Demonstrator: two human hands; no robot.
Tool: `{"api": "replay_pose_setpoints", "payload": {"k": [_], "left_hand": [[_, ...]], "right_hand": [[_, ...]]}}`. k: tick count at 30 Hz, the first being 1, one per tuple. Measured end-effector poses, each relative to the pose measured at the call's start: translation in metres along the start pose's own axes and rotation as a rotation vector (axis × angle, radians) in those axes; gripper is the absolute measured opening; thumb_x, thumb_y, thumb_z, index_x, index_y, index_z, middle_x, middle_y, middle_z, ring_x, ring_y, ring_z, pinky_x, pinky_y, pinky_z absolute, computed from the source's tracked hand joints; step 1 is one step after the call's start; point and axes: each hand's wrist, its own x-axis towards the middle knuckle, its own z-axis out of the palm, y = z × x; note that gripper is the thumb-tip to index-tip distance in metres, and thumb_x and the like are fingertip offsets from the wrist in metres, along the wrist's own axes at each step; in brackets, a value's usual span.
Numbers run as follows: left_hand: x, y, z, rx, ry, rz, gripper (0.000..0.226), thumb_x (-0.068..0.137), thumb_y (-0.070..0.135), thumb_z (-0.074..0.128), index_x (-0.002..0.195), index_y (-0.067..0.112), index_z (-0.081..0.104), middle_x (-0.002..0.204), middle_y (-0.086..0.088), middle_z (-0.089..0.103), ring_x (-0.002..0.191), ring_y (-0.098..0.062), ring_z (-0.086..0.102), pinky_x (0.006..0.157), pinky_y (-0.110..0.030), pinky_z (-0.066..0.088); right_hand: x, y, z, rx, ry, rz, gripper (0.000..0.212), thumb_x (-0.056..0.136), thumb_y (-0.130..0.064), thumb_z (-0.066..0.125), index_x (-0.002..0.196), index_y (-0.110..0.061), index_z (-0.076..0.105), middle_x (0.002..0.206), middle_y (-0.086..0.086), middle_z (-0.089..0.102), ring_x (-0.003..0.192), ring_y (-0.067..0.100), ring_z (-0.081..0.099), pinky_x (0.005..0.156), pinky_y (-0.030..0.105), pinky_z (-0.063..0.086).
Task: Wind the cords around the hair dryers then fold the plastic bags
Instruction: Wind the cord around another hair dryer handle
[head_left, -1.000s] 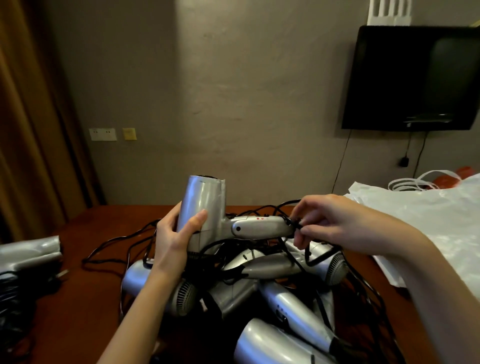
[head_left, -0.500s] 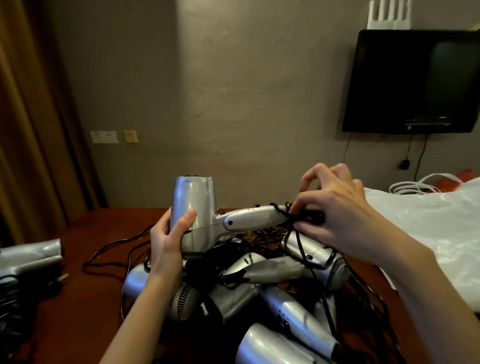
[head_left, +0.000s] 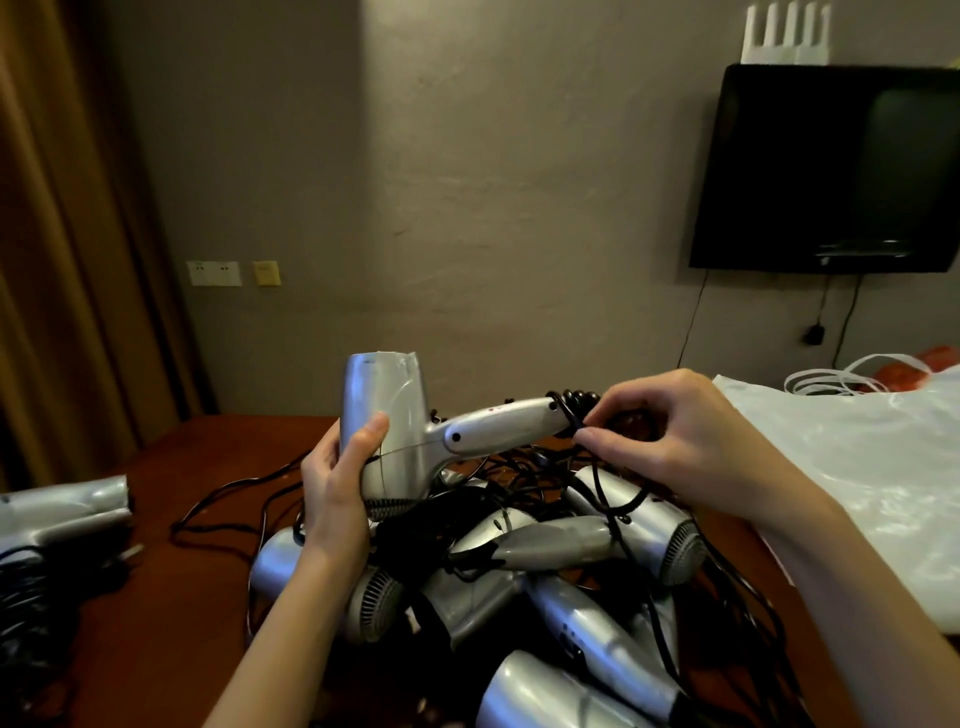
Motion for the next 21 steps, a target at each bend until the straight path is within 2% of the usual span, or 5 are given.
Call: {"api": "replay_pose_setpoints", "payload": {"k": [5,9,14,17,21], "left_hand": [[0.001,0.001,-0.001,-0.041,0.053,-0.034,0.055,0.058,0.054,0.071,0.092,0.011,0.066,0.067,-0.001,0.065,0.057,-0.014,0.062,0.046,-0.024,0.048],[0.002,0.002,-0.002,-0.140,0.068,-0.082,0.091,0.048,0.063,0.082,0.112,0.000,0.065,0.090,-0.017,0.068,0.074,-0.027,0.065,0.057,-0.031,0.054],[0.002,0.005,-0.002,-0.209,0.034,-0.092,0.069,0.066,0.051,0.067,0.115,0.003,0.062,0.089,-0.013,0.068,0.069,-0.018,0.067,0.051,-0.025,0.052],[0.002,0.005,-0.002,-0.207,0.008,-0.103,0.048,0.075,0.040,0.061,0.108,0.006,0.063,0.077,-0.006,0.071,0.063,-0.014,0.068,0.049,-0.023,0.052],[0.001,0.005,-0.002,-0.201,-0.079,-0.118,0.036,0.082,0.039,0.054,0.099,0.011,0.069,0.077,-0.007,0.073,0.064,-0.017,0.068,0.053,-0.024,0.055]], "right_hand": [[0.001,-0.005,0.005,0.259,-0.175,0.081,0.026,0.075,-0.037,0.066,0.077,-0.012,0.074,0.073,0.004,0.072,0.067,0.017,0.063,0.063,0.027,0.048],[0.000,-0.005,0.008,0.578,-0.308,0.264,0.020,0.080,-0.028,0.058,0.092,-0.015,0.068,0.091,0.001,0.074,0.078,0.024,0.073,0.067,0.027,0.057],[-0.001,-0.001,0.014,0.489,-0.394,0.321,0.019,0.093,-0.027,0.055,0.109,-0.016,0.059,0.091,-0.010,0.068,0.060,0.023,0.068,0.045,0.025,0.050],[-0.001,0.007,0.018,0.354,-0.392,0.298,0.017,0.096,-0.027,0.054,0.111,-0.020,0.056,0.099,0.002,0.071,0.050,0.017,0.062,0.039,0.022,0.043],[0.001,0.014,0.023,0.085,-0.265,0.237,0.045,0.071,-0.063,0.060,0.095,-0.026,0.067,0.094,0.001,0.065,0.074,0.012,0.066,0.063,0.032,0.056]]}}
